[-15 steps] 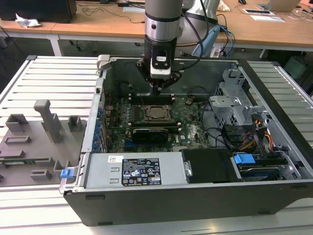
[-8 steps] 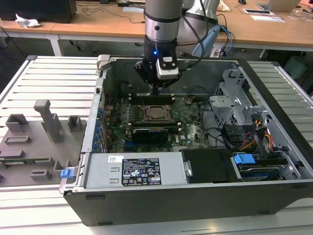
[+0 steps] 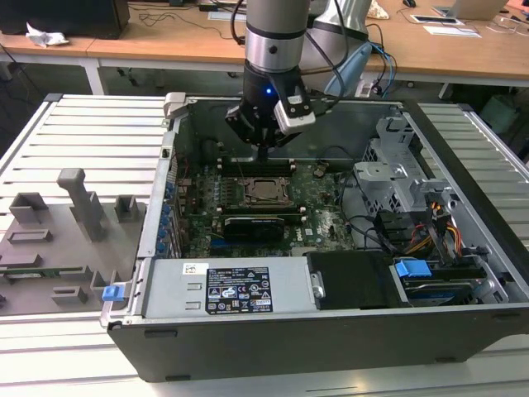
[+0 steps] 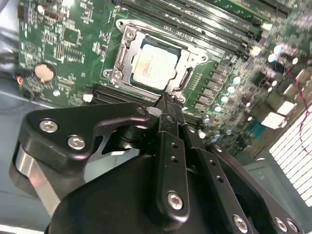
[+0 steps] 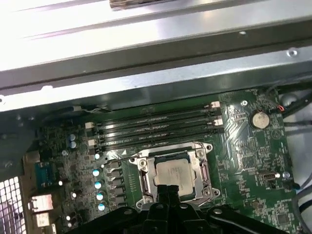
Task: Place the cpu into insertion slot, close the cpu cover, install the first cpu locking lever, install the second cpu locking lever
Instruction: 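Install the first cpu locking lever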
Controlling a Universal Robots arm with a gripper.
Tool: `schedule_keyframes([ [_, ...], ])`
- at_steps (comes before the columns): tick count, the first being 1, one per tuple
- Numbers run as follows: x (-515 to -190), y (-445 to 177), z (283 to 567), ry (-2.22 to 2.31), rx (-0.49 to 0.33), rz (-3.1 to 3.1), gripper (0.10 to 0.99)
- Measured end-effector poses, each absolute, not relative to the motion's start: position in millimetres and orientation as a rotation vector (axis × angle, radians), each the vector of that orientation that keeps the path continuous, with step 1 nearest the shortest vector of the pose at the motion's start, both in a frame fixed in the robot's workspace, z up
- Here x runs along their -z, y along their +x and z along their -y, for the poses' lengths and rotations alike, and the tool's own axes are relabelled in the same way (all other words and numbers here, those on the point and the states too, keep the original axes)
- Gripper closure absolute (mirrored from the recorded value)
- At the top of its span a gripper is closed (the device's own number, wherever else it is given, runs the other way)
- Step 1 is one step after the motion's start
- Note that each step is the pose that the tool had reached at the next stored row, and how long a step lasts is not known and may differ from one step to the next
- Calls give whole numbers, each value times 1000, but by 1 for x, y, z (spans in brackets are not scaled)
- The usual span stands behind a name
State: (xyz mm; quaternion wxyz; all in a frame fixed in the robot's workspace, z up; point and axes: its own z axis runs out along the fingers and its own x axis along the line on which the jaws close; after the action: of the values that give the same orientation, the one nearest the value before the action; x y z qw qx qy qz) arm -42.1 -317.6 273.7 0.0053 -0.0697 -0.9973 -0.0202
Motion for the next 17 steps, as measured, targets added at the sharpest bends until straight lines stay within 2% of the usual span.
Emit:
schedule_keyframes([
  [11,-272,-42,318,317,60,3108,980],
  [17,-270,-52,318,313,70,3124,980],
])
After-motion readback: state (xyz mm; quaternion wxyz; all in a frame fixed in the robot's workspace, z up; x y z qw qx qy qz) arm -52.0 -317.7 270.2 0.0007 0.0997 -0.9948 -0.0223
